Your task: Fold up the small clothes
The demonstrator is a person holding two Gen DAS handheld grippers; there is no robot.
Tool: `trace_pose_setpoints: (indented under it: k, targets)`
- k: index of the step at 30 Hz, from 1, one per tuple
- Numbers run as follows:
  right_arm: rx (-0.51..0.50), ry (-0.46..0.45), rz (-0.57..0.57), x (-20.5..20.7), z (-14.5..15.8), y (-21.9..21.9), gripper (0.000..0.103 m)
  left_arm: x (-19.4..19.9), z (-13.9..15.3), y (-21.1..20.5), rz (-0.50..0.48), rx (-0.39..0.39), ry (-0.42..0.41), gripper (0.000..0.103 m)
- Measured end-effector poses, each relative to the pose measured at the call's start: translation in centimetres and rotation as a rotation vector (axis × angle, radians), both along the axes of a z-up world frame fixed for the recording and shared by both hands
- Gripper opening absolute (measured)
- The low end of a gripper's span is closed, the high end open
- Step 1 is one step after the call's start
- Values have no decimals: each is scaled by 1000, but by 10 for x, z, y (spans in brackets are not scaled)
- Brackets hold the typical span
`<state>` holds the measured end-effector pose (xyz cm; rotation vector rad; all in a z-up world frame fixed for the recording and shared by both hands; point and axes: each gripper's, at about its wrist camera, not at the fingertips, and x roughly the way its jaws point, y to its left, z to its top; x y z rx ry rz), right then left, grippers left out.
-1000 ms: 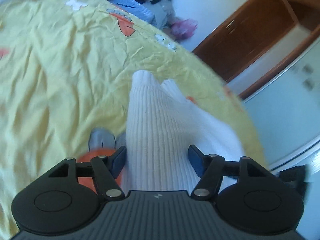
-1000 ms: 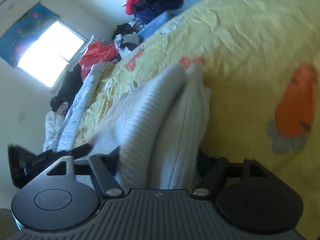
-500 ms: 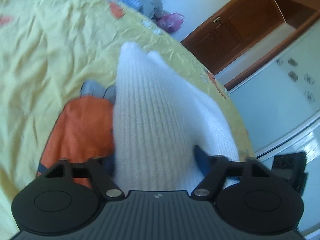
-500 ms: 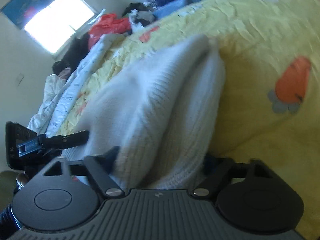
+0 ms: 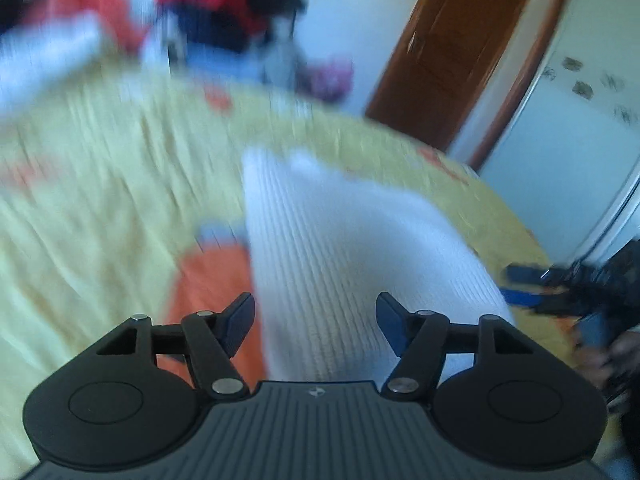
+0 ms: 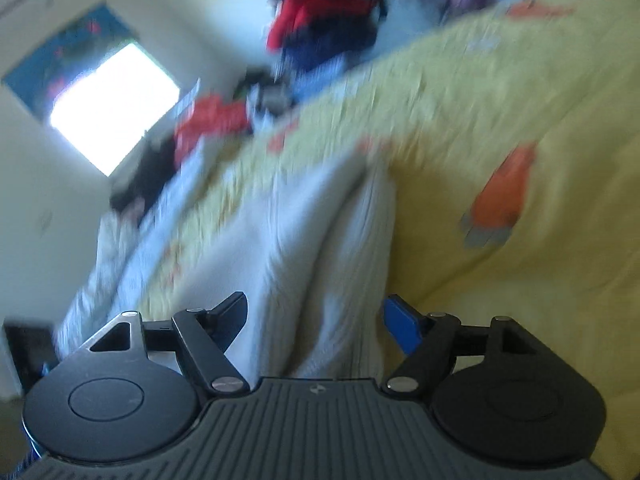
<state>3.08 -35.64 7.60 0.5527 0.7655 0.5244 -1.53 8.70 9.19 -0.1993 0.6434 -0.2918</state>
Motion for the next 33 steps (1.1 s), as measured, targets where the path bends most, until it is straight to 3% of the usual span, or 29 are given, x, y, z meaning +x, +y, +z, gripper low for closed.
trace_pose_setpoints:
  k: [3,5,8,11,13,14,15,17,20,21,22,23,25,27,33]
  targets:
    - [27,-75,-23,-8,19,4,76,-29,14,-27,3,211,-223,81]
    - [-6,-115,29,-8,29,21,76,-38,10,-54,-70,323,-315,82]
    - [-128,-193,113,-1,39,66,76,-29,-13,-96,-186,442,-295,82]
    - [-284,-245,117,13,37,105,78,-15,-36,-120,-200,500,-218,84]
    - [-446,-235,133,26,16,124,77,-11,-46,-123,-192,507,-207,87]
    - [-502,-212,147,30,1,127,78,-9,-48,-120,-199,474,-185,87]
    - [-504,-257,143,27,-11,122,79,-10,-49,-117,-202,466,-184,87]
    - [-430,-222,133,32,-15,112,79,-13,-53,-116,-221,485,-197,87]
    - [-481,-192,181,42,-1,117,79,-11,-52,-116,-225,478,-190,87]
    - [-480,-180,174,43,7,118,70,-13,-50,-117,-226,475,-187,87]
    - [-470,-177,156,45,15,116,69,-14,-49,-116,-226,470,-184,87]
    - [-437,-187,126,46,26,114,70,-11,-50,-116,-225,467,-183,87]
    - [-340,-224,90,53,45,108,83,-11,-50,-117,-221,468,-185,87]
    - [-310,-226,105,65,51,115,87,-12,-50,-119,-217,472,-183,87]
    - [-530,-193,145,105,19,163,86,-13,-49,-119,-215,467,-180,87]
